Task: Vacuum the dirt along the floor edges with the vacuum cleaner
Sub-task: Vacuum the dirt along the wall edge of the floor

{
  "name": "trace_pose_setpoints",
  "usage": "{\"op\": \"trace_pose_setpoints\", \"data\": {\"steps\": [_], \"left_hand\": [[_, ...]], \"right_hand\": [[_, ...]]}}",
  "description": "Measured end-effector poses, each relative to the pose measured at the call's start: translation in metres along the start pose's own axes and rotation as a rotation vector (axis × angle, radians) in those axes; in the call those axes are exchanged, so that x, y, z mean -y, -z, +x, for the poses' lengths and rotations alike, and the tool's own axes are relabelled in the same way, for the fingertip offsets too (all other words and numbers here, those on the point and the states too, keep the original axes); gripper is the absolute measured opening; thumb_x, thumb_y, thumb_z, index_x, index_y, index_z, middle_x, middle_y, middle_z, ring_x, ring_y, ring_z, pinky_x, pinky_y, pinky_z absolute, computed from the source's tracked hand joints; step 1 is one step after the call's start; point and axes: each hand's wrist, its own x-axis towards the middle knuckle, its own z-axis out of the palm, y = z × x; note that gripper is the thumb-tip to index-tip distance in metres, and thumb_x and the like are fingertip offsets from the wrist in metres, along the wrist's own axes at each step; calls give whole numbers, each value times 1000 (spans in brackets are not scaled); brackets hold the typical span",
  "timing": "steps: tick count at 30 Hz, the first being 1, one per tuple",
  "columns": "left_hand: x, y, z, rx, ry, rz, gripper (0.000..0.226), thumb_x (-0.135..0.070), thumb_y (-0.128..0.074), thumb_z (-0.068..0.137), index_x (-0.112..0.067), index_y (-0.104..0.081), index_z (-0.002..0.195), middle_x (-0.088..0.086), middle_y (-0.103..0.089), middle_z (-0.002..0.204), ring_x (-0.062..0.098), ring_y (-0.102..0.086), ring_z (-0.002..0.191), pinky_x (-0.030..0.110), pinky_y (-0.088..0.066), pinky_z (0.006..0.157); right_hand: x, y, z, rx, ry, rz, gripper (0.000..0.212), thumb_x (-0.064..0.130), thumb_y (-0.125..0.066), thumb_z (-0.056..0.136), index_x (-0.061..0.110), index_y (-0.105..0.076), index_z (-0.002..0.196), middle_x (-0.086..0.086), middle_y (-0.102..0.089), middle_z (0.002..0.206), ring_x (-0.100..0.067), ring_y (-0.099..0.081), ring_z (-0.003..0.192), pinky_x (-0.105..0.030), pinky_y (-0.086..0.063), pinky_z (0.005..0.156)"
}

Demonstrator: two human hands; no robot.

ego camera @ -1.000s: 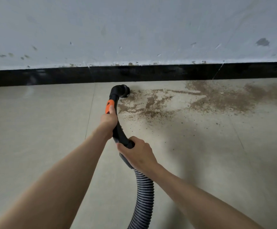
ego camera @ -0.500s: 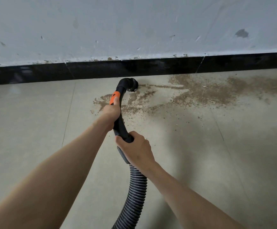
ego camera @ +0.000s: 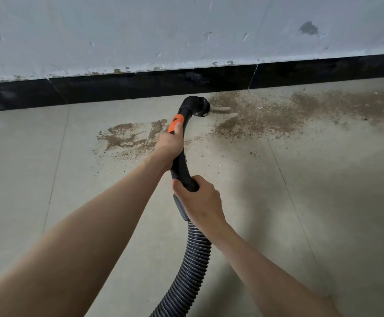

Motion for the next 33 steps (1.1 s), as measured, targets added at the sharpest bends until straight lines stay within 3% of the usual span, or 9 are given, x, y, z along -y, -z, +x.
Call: {"op": "trace_pose_setpoints", "data": {"steps": [3,6,10,17,19,23,29,33], "left_hand": [[-7,-15,-2,10,-29,45,51,-59,-30,96,-12,-41,80,16,-57,90,35,-65,89,48,-54,87],[-13,-26,-1,35,-50,63,52,-58,-31,96,-10,-42,79,15,-57,87,32,-63,84,47,-54,87],[-13,-28,-1,35,-69,77,53,-57,-30,96,-6,-45,98,13,-57,82,32,-64,82,45,-56,83],[-14,26,10,-96,-21,81,56,-60,-31,95,-7,-44,106,6,-48,75,21,-50,65,32,-42,56],[-9,52,12,-138,14,21,61,-61,-33,94,-5,-47,115,7,-48,77,21,-50,66,34,-42,61],[7,111,14,-205,58,-99,71,-62,-34,93,-2,-44,130,12,-54,103,29,-56,92,39,-49,77],[49,186,3,-295,131,-225,73,-66,-34,92,-4,-45,128,13,-54,102,29,-55,88,38,-48,75],[76,207,-9,-330,162,-254,78,-70,-34,88,-2,-47,124,15,-57,101,31,-58,88,39,-50,74]], "right_hand": [[-7,9,5,-40,-9,18,32,58,-57,75,27,-51,67,13,-52,56,-8,-52,53,-24,-38,52],[-12,16,13,-58,-6,52,34,55,-60,76,27,-47,62,17,-47,45,-2,-46,42,-19,-34,47],[-16,14,18,-54,3,66,35,51,-61,77,28,-44,58,18,-46,43,-1,-45,41,-18,-32,47],[15,-12,32,80,61,67,36,47,-64,78,23,-44,60,15,-42,44,-2,-39,41,-23,-34,51],[28,-24,33,160,81,61,38,46,-65,79,22,-43,60,12,-43,49,-6,-40,44,-24,-33,52],[53,-58,28,322,91,64,35,44,-67,81,19,-49,65,2,-53,63,-14,-49,56,-28,-38,58],[75,-123,5,425,120,-46,36,49,-65,79,24,-46,62,11,-46,50,-2,-42,39,-22,-34,48],[70,-142,-16,467,123,-56,36,52,-64,74,22,-48,64,8,-51,58,-10,-49,52,-25,-38,54]]}}
